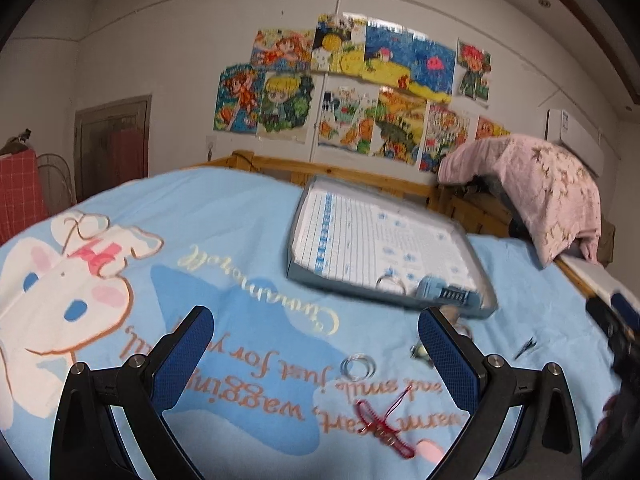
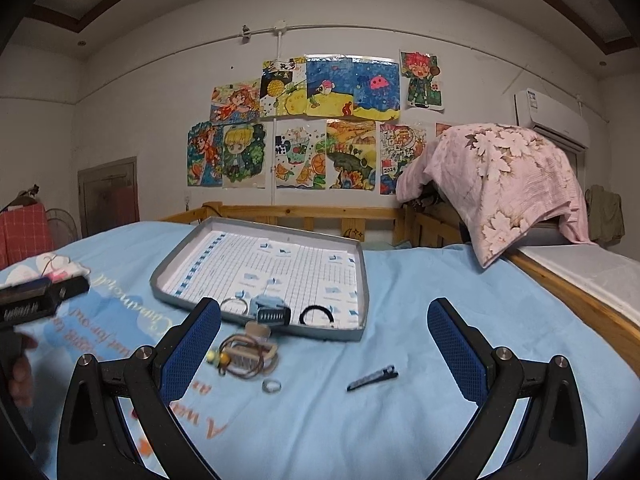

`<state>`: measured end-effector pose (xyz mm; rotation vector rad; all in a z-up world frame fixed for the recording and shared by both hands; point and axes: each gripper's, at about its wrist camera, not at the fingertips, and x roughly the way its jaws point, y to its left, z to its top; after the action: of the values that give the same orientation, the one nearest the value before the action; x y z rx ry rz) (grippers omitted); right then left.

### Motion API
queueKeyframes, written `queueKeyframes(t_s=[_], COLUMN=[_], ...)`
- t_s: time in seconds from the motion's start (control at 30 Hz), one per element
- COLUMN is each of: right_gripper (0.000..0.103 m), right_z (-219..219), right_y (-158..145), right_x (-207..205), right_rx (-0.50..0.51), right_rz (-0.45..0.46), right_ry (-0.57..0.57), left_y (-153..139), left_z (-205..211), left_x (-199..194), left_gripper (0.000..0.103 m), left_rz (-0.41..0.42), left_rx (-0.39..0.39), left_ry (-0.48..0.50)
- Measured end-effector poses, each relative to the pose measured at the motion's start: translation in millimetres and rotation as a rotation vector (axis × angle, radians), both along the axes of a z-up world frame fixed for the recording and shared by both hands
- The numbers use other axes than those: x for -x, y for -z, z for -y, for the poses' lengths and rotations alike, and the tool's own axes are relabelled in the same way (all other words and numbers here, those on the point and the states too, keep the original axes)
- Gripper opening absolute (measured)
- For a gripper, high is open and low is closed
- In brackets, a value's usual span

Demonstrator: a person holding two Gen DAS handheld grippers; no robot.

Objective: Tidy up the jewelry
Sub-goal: 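Grasp the red string with the left gripper while the right gripper grasps a silver ring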

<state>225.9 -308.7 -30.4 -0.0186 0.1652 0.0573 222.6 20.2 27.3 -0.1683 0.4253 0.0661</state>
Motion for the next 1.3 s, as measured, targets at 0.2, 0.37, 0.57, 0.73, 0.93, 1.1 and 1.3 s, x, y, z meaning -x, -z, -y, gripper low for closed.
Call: queueKeyframes(t_s=[0.2,0.37,0.57,0.73,0.93,1.1,1.3], right_gripper=[0.101,0.101,0.101,0.094,0.075,0.068,0.063], right_z=[5,5,2,1,3,1,-6], right_y=[21,41,59,62,70,80,92], right_x=[-20,-34,-34,-35,-46,-56,-67], right_rx=[-0.018,-0.034,-0.042,-0.039,-0.07,-0.082,-0.085], right_rz=[-0.052,-0.137,-0.168,-0.167,-0.209,-0.241,-0.268], right_ry=[-0.036,-0.091,-0.122,-0.125,-0.133,-0.154,-0.165], left_y=[28,44,49,56,64,72,84], left_z=[1,12,21,28,33,41,48], left_x=[-8,-10,-7,-13,-20,-26,-33], left_gripper=[0.103,0.103,0.097,0.087,0.073,0.059,0.039], left_rz=[-0.114,-0.188,-0.195,-0.224,-0.259,-0.293,-0.335], left_rx=[-0.029,-0.004,0.003,0.007,0.037,0.041,0.037], left_ry=[0.054,0.133,0.181,0.191,0.215,0.242,0.251])
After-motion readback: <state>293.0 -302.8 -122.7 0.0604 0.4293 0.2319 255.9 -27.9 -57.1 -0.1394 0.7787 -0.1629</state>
